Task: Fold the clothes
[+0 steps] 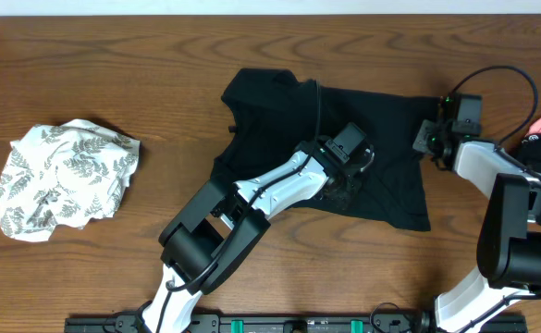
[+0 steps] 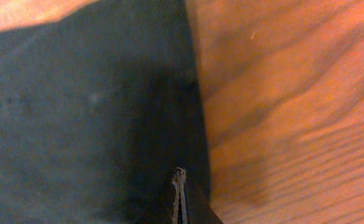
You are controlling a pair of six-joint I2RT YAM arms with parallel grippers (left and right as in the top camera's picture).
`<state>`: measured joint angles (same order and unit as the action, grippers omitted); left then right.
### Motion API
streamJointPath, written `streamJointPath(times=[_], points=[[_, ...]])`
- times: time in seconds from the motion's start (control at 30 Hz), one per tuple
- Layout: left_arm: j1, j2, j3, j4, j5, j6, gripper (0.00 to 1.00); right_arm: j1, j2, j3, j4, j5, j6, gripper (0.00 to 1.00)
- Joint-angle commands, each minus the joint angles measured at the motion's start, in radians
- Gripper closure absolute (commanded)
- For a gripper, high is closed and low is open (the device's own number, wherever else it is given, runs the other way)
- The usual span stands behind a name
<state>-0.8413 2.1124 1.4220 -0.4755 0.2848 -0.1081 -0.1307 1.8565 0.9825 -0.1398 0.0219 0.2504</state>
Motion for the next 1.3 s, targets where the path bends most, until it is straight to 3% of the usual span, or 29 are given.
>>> streamJointPath(times=[0.0,0.07,0.3,0.37,0.43,0.5,0.67,0.83,1.13,1.27], points=[[-0.002,0.026,-0.027,-0.036,-0.024,-0.009,0.81,0.0,0.012,0.079,-0.039,-0.018,-0.046,0.99],[-0.002,0.0,-0.013,-0.044,-0.059,0.01,0.8,0.0,0.012,0.126,-0.089,-0.041,-0.047,0.99],[0.027,-0.206,0.023,-0.048,-0.2,-0.004,0.59,0.0,0.012,0.317,-0.362,-0.191,-0.046,0.99],[0.062,-0.28,0.023,-0.06,-0.255,-0.038,0.58,0.0,0.012,0.359,-0.449,-0.225,-0.046,0.88],[0.104,-0.342,0.023,-0.083,-0.299,-0.056,0.57,0.001,0.012,0.385,-0.523,-0.249,-0.046,0.67],[0.163,-0.396,0.023,-0.12,-0.328,-0.074,0.51,0.001,0.012,0.403,-0.599,-0.264,-0.046,0.52],[0.321,-0.446,0.022,-0.275,-0.326,-0.074,0.47,0.001,0.01,0.405,-0.725,-0.306,-0.046,0.35],[0.439,-0.432,-0.029,-0.384,-0.3,-0.081,0.47,0.002,0.01,0.405,-0.766,-0.381,-0.048,0.35],[0.548,-0.381,-0.187,-0.368,-0.266,-0.08,0.46,0.091,0.01,0.405,-0.903,-0.474,-0.092,0.5],[0.55,-0.352,-0.246,-0.348,-0.214,-0.042,0.46,0.161,0.01,0.405,-0.991,-0.412,-0.092,0.46]])
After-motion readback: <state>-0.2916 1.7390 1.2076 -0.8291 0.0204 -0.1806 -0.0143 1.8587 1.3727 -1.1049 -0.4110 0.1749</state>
